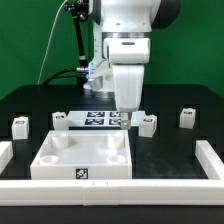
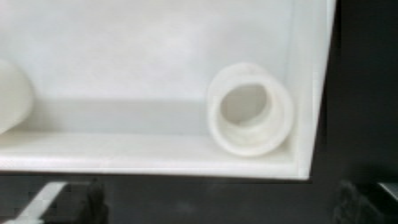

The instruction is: Assemble one leg

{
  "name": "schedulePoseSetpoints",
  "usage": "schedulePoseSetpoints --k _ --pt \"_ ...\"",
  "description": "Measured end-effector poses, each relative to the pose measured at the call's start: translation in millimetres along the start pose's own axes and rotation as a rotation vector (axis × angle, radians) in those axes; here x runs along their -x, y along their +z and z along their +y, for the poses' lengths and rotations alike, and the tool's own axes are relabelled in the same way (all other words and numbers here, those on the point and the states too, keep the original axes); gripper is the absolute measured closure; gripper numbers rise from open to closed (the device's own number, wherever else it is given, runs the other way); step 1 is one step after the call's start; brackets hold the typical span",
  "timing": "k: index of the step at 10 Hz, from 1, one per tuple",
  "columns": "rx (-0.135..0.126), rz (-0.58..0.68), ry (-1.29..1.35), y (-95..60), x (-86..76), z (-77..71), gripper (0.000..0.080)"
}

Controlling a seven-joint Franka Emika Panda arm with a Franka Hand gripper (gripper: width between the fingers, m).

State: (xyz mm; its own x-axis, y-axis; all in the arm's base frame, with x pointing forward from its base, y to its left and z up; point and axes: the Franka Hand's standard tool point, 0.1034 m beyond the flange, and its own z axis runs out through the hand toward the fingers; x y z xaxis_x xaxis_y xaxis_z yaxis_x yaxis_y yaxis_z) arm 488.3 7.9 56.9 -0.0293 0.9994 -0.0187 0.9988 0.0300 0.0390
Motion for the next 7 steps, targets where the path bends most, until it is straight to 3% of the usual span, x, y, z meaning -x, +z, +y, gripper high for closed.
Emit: schedulePoseSetpoints --k 4,7 --pt "-0.031 -0.007 0.029 12.7 35.5 -12.2 0.015" --pt "-0.076 0.001 0.053 36.7 44.0 -25.3 0.015"
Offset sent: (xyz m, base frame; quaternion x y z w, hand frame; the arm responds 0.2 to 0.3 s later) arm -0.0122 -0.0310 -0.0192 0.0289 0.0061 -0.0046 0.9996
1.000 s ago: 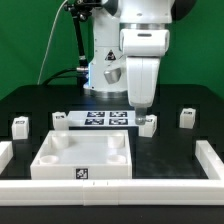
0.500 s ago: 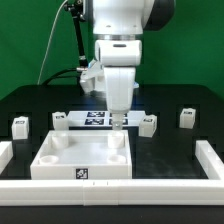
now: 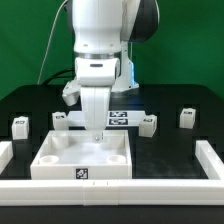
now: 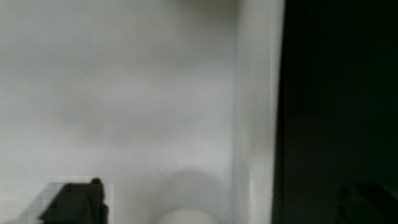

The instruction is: Assemble one leg

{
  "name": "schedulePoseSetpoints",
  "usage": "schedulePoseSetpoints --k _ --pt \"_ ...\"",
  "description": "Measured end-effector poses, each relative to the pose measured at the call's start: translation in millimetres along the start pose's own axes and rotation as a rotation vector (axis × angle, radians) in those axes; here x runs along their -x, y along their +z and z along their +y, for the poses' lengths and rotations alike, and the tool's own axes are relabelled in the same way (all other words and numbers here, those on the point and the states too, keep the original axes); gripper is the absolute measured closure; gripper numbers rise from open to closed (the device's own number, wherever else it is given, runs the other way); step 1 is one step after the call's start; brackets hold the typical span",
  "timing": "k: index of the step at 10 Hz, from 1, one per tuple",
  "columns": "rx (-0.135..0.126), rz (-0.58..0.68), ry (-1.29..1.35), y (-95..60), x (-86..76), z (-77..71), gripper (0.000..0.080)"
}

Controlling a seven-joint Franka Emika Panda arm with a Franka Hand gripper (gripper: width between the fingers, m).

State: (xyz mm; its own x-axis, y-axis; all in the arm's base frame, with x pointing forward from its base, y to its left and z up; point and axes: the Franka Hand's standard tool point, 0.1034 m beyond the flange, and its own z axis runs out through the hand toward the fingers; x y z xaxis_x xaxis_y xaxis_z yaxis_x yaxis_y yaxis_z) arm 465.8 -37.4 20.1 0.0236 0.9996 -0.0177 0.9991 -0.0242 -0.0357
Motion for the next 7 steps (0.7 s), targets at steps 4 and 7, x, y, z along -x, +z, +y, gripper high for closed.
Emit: schedulePoseSetpoints --k 4,7 --pt "-0.022 0.004 0.017 12.5 -0.4 -4.3 0.015" --pt "-0.022 0.004 0.03 12.6 -1.2 -4.4 0.0407"
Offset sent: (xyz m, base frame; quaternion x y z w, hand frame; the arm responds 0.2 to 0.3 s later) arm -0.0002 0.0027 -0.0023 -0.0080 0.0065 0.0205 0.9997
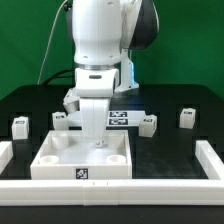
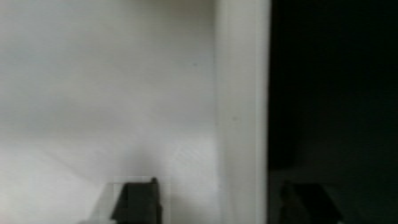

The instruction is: Assemble one leg

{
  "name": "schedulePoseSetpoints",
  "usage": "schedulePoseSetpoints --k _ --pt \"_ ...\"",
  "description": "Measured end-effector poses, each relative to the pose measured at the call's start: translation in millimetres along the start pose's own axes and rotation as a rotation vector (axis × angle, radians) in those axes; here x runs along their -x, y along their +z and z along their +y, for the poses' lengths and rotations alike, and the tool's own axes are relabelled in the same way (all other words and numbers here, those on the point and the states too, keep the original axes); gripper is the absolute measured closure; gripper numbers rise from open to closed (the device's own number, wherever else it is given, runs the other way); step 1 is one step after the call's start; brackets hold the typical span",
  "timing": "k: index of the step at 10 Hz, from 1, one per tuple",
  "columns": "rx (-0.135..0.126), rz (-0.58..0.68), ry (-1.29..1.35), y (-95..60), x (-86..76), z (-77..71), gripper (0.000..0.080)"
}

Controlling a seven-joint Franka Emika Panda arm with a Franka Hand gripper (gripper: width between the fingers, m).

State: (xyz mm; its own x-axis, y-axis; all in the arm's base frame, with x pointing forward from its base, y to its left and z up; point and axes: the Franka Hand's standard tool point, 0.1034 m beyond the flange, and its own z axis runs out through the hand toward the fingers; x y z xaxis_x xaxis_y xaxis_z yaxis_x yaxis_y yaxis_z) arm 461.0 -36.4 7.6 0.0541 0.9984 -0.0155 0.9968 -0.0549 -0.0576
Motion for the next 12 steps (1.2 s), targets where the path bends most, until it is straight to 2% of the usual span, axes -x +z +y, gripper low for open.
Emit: schedulePoseSetpoints --k 1,2,4,10,12 --pt "0.0 0.0 0.0 0.1 0.0 -0.1 0.059" --pt "-0.001 0.0 0.0 0.2 0.0 -0.3 0.072" --pt "0.011 0.001 0.0 -1.2 -0.2 2.1 0.0738" --pt "0.012 0.002 0.0 -1.3 -0.7 2.5 0.0738" --pt "0.016 0.013 -0.022 -2.2 -23.4 5.3 0.0738"
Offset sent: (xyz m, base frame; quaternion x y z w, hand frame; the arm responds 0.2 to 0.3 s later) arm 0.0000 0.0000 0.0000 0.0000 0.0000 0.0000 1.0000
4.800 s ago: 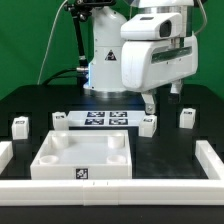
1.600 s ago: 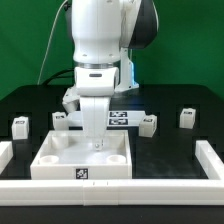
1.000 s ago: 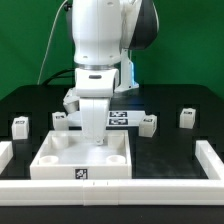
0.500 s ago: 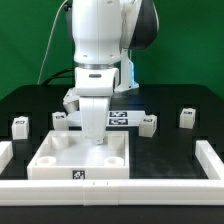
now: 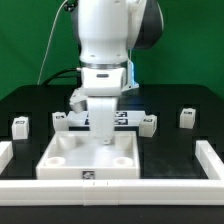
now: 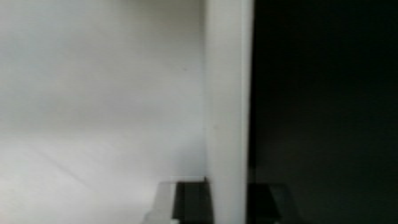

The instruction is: Assemble one leg

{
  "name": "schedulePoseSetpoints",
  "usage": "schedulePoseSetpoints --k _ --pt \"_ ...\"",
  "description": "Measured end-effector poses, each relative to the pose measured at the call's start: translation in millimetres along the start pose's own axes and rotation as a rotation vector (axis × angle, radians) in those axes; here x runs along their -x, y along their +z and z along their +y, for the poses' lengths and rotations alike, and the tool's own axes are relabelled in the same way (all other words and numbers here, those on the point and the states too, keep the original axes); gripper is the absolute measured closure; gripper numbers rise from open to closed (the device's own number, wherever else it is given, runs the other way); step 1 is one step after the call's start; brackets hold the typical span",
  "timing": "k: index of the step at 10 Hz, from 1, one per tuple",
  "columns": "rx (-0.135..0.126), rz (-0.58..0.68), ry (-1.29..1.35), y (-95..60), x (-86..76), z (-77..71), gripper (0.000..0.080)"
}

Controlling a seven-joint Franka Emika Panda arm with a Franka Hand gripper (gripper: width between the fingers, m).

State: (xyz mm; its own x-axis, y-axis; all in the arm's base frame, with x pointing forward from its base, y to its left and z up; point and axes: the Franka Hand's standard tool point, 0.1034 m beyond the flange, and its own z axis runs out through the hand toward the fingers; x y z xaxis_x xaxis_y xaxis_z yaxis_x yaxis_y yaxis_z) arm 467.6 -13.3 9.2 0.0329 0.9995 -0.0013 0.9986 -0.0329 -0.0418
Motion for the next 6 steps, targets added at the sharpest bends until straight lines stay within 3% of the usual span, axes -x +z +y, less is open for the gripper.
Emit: schedulePoseSetpoints --k 4,6 --pt "0.009 0.037 -0.036 -4.9 -64.0 13.3 0.0738" --pt "0.007 0.044 -0.008 -5.1 -84.9 21.0 0.0738"
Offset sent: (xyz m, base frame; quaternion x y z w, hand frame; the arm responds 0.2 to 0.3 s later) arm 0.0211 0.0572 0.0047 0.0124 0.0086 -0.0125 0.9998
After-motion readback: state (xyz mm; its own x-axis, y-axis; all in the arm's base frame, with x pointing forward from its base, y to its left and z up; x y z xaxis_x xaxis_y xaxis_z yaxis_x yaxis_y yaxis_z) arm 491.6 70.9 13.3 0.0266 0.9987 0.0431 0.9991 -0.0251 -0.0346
